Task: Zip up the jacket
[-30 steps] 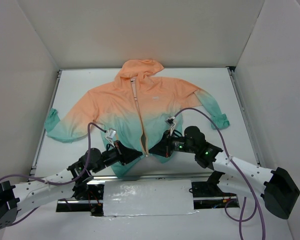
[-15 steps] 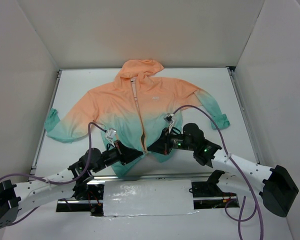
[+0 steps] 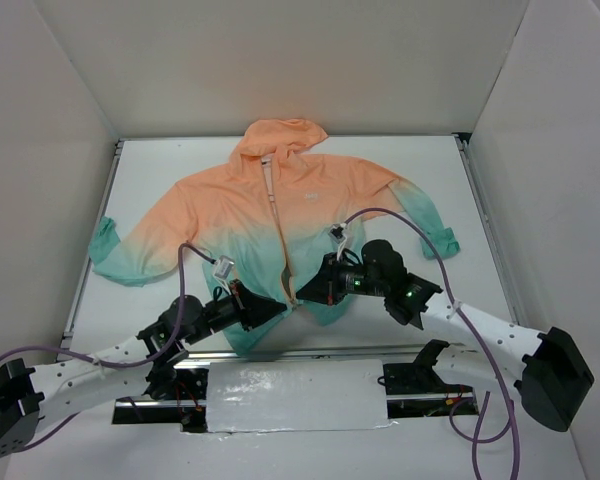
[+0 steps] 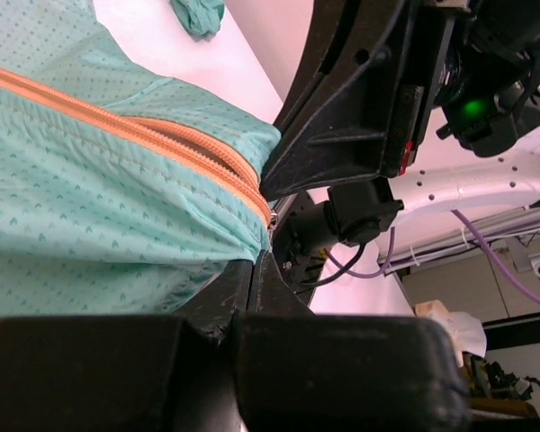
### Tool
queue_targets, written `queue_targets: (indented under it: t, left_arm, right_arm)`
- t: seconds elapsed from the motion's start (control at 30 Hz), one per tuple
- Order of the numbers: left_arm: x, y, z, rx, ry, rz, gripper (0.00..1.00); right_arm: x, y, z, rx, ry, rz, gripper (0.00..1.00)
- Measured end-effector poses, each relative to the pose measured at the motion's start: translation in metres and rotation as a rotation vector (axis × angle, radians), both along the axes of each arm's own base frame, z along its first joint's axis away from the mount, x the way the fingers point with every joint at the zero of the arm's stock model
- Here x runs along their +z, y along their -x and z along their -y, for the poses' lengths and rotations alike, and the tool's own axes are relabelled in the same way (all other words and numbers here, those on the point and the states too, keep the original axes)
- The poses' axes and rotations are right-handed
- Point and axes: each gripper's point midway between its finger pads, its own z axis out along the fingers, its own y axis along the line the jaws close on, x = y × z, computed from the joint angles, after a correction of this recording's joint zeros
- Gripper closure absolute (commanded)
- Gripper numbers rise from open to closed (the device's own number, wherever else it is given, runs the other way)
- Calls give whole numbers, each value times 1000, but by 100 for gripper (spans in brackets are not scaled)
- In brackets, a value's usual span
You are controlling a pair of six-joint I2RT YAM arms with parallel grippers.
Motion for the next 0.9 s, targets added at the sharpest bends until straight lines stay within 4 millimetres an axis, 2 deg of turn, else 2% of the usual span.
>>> queue_targets:
  t: [0.57, 0.9]
  left_arm:
    - [-18, -4, 8, -40, -157, 37, 100]
    - [-52, -10, 12, -33, -255, -30, 100]
  right_arm:
    - [-13, -2, 6, -46, 62, -108, 100]
    - [-46, -5, 10, -100, 148, -228, 100]
